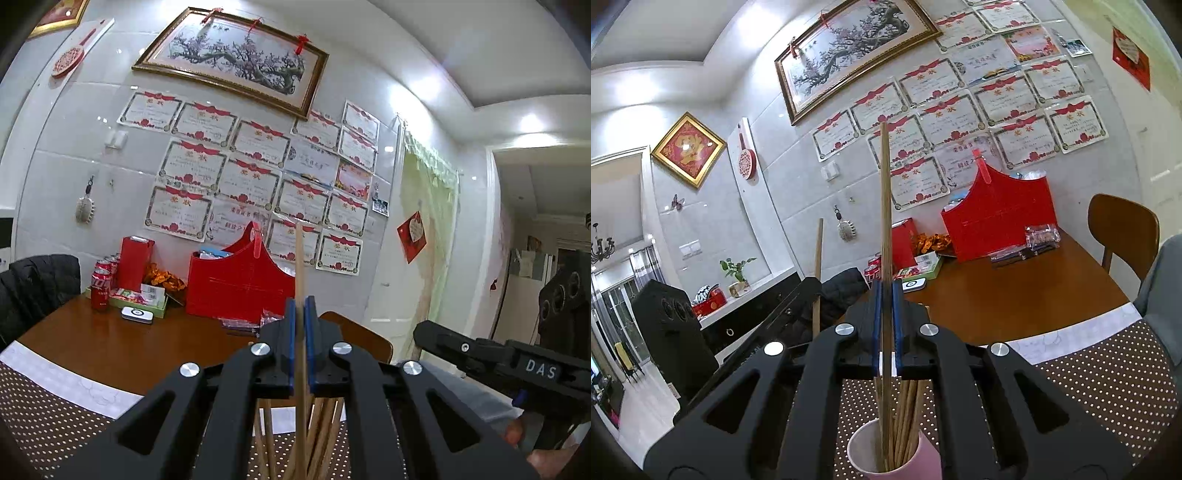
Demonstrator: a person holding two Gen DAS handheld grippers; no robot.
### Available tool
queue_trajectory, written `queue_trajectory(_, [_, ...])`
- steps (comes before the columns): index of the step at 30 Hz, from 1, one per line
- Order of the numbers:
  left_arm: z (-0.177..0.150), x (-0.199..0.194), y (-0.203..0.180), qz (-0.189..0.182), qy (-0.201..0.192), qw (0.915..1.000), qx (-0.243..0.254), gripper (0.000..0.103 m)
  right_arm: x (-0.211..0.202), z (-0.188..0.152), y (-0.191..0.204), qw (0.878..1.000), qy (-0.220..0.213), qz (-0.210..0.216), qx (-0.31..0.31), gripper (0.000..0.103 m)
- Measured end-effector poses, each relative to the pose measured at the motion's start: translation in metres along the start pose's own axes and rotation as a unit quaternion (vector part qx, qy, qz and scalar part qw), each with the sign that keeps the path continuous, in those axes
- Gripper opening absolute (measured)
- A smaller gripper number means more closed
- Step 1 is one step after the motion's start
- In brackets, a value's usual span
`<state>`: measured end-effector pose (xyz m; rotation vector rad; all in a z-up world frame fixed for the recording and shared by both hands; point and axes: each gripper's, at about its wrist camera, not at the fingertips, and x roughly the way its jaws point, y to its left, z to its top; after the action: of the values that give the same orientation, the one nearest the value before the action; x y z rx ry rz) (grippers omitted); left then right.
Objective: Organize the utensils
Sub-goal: 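Lift the left tool's chopstick upright over the cup while the right tool carries its own, then open the left tool to drop its chopstick into the cup while the right tool releases its own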
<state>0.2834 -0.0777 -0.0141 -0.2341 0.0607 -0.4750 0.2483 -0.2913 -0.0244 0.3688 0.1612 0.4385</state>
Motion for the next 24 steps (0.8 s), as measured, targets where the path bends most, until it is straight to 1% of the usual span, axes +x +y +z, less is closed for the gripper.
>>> queue_trajectory(4, [-0.009, 0.009, 0.004, 0.003, 0.007, 0.9999, -0.011, 0.005, 0.006, -0.005, 0.001, 1.0, 0.006, -0.003, -0.006, 0.006])
queue_trajectory(12, [-0.022, 0.019, 0.013, 0.027, 0.017, 0.9994, -0.008, 0.005, 0.019, -0.017, 0.004, 1.0, 0.021, -0.006, -0.016, 0.006])
queue_trajectory(18, [-0.027, 0.022, 0.015, 0.036, 0.022, 0.9991, -0.002, 0.005, 0.023, -0.022, 0.003, 0.999, 0.029, -0.009, -0.015, 0.006])
queue_trajectory(21, [-0.031, 0.025, 0.014, 0.039, 0.029, 0.9988, 0.003, 0.005, 0.025, -0.023, 0.002, 0.999, 0.034, -0.009, -0.014, 0.006])
queue_trajectory(24, [-0.033, 0.027, 0.016, 0.041, 0.05, 0.9979, 0.002, 0.006, 0.028, -0.024, 0.002, 0.999, 0.048, -0.006, -0.012, 0.007])
